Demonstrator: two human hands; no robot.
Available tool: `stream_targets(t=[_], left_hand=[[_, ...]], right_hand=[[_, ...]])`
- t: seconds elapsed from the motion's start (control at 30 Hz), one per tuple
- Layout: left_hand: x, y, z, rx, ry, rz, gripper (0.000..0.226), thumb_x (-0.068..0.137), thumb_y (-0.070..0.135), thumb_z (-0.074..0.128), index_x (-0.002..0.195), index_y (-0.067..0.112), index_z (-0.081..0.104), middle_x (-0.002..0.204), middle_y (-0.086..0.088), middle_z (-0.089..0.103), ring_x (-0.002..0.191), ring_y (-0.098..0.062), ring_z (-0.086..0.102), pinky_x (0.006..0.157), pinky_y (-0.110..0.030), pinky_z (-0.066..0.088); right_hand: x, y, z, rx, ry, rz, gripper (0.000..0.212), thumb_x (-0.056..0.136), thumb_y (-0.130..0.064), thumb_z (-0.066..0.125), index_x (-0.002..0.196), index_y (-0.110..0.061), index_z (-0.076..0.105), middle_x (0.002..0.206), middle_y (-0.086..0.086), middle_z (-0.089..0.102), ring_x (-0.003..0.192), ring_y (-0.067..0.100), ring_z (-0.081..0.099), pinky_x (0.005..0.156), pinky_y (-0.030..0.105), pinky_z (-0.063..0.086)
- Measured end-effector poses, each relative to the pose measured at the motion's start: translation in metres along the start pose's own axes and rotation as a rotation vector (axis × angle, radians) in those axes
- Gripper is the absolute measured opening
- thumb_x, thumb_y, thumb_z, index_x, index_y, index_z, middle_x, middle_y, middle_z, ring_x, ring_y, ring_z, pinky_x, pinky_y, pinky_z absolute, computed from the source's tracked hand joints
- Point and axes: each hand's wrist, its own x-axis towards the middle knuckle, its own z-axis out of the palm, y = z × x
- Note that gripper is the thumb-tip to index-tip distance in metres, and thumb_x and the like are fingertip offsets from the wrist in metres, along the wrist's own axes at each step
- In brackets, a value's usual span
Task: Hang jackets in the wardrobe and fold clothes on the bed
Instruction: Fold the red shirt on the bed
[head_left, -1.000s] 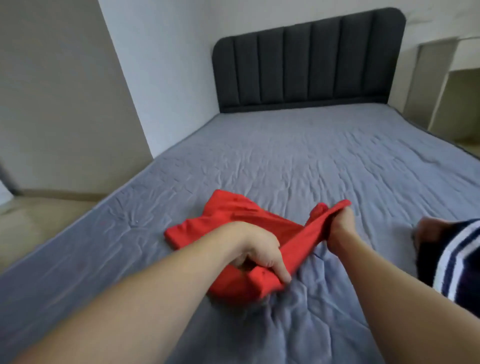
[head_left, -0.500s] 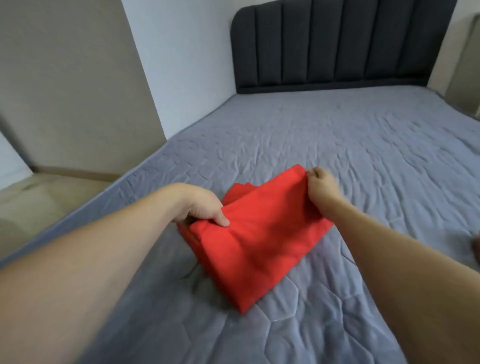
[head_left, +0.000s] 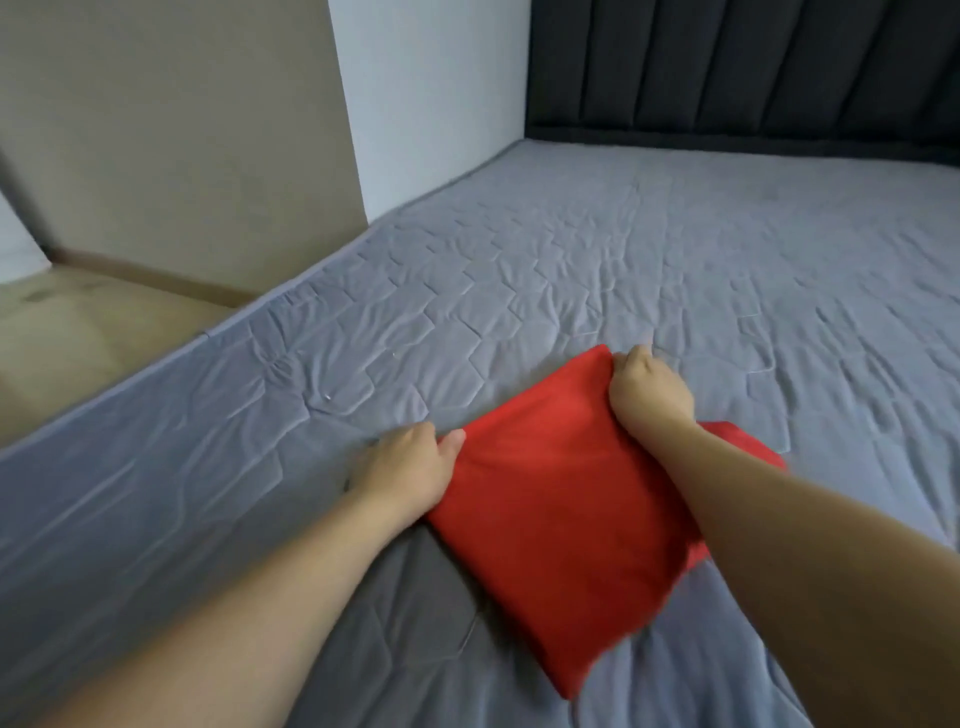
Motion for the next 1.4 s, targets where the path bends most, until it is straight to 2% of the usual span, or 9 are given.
stream_targets(t=[0.13, 0.23, 0.37, 0.57, 0.8, 0.93, 1.07, 1.2, 1.4], left_hand=[[-0.002, 0.001, 0.012, 0.072, 0.201, 0.106, 0.053, 0.099, 0.057, 0.030, 0.093, 0.012, 0.057, 0.109, -0.017, 0.067, 0.106, -0.037, 0.061, 0.081, -0.041, 0.045], [0.009, 0.001, 0.006, 0.015, 0.110, 0.113, 0.060, 0.096, 0.063, 0.028, 0.096, 0.010, 0.056, 0.111, -0.019, 0.066, 0.106, -0.038, 0.060, 0.080, -0.041, 0.043], [0.021, 0.010, -0.005, -0.008, -0.120, 0.059, 0.079, 0.085, 0.081, 0.030, 0.110, 0.013, 0.061, 0.120, -0.012, 0.065, 0.110, -0.032, 0.061, 0.077, -0.036, 0.040], [0.002, 0.043, -0.076, -0.254, -0.226, 0.133, 0.055, 0.096, 0.061, 0.041, 0.074, 0.014, 0.059, 0.096, -0.018, 0.070, 0.093, -0.032, 0.066, 0.072, -0.034, 0.045], [-0.003, 0.073, -0.354, 0.053, 0.006, 0.140, 0.063, 0.083, 0.081, 0.038, 0.075, 0.021, 0.057, 0.097, -0.007, 0.070, 0.097, -0.030, 0.065, 0.074, -0.033, 0.046], [-0.013, 0.070, -0.582, 0.166, 0.132, 0.191, 0.043, 0.086, 0.059, 0.036, 0.069, 0.021, 0.046, 0.090, -0.002, 0.067, 0.094, -0.030, 0.063, 0.061, -0.033, 0.031], [-0.036, 0.033, -0.800, 0.215, 0.172, 0.128, 0.026, 0.089, 0.040, 0.037, 0.071, 0.022, 0.042, 0.066, 0.009, 0.045, 0.081, -0.025, 0.055, 0.058, -0.032, 0.029], [-0.071, -0.034, -0.977, 0.250, 0.246, 0.066, 0.030, 0.094, 0.047, 0.038, 0.077, 0.025, 0.049, 0.080, 0.012, 0.057, 0.086, -0.018, 0.057, 0.064, -0.032, 0.036], [-0.128, -0.144, -1.138, 0.324, 0.350, -0.087, 0.028, 0.099, 0.049, 0.037, 0.086, 0.030, 0.052, 0.096, 0.009, 0.054, 0.091, -0.017, 0.048, 0.069, -0.033, 0.031]], right_hand=[[0.003, 0.001, 0.011, -0.132, 0.003, 0.033, 0.075, 0.093, -0.066, 0.026, 0.116, -0.003, 0.059, 0.125, 0.025, 0.057, 0.121, 0.041, 0.048, 0.100, 0.048, 0.037], [0.015, -0.005, 0.004, -0.121, -0.153, 0.090, 0.090, 0.080, -0.084, 0.028, 0.119, -0.009, 0.060, 0.128, 0.020, 0.057, 0.119, 0.036, 0.052, 0.096, 0.044, 0.039], [0.028, -0.017, -0.014, 0.139, -0.362, 0.160, 0.055, 0.085, -0.056, 0.061, 0.112, -0.008, 0.060, 0.106, 0.012, 0.062, 0.082, 0.025, 0.056, 0.072, 0.029, 0.039], [0.024, -0.053, -0.092, 0.398, -0.275, 0.101, 0.002, 0.093, -0.014, 0.058, 0.093, -0.016, 0.057, 0.069, -0.001, 0.052, 0.056, 0.009, 0.046, 0.039, 0.013, 0.035], [0.036, -0.207, -0.281, 0.628, -0.188, 0.216, 0.014, 0.089, -0.023, 0.044, 0.080, -0.013, 0.049, 0.069, 0.000, 0.047, 0.063, 0.019, 0.043, 0.056, 0.029, 0.031], [0.057, -0.367, -0.431, 0.787, -0.115, 0.086, 0.012, 0.086, -0.029, 0.046, 0.089, -0.021, 0.055, 0.079, -0.008, 0.056, 0.077, 0.015, 0.052, 0.071, 0.029, 0.039], [0.056, -0.534, -0.569, 0.979, -0.339, -0.188, 0.016, 0.091, -0.027, 0.060, 0.085, -0.027, 0.075, 0.085, -0.018, 0.071, 0.083, -0.002, 0.061, 0.071, 0.011, 0.043], [0.016, -0.672, -0.662, 0.906, -0.629, -0.503, 0.032, 0.078, -0.052, 0.067, 0.100, -0.030, 0.075, 0.099, -0.008, 0.072, 0.096, 0.006, 0.065, 0.086, 0.018, 0.048], [-0.033, -0.851, -0.708, 0.907, -0.778, -0.805, 0.030, 0.061, -0.033, 0.083, 0.088, -0.024, 0.072, 0.085, -0.003, 0.067, 0.078, 0.010, 0.064, 0.073, 0.020, 0.053]])
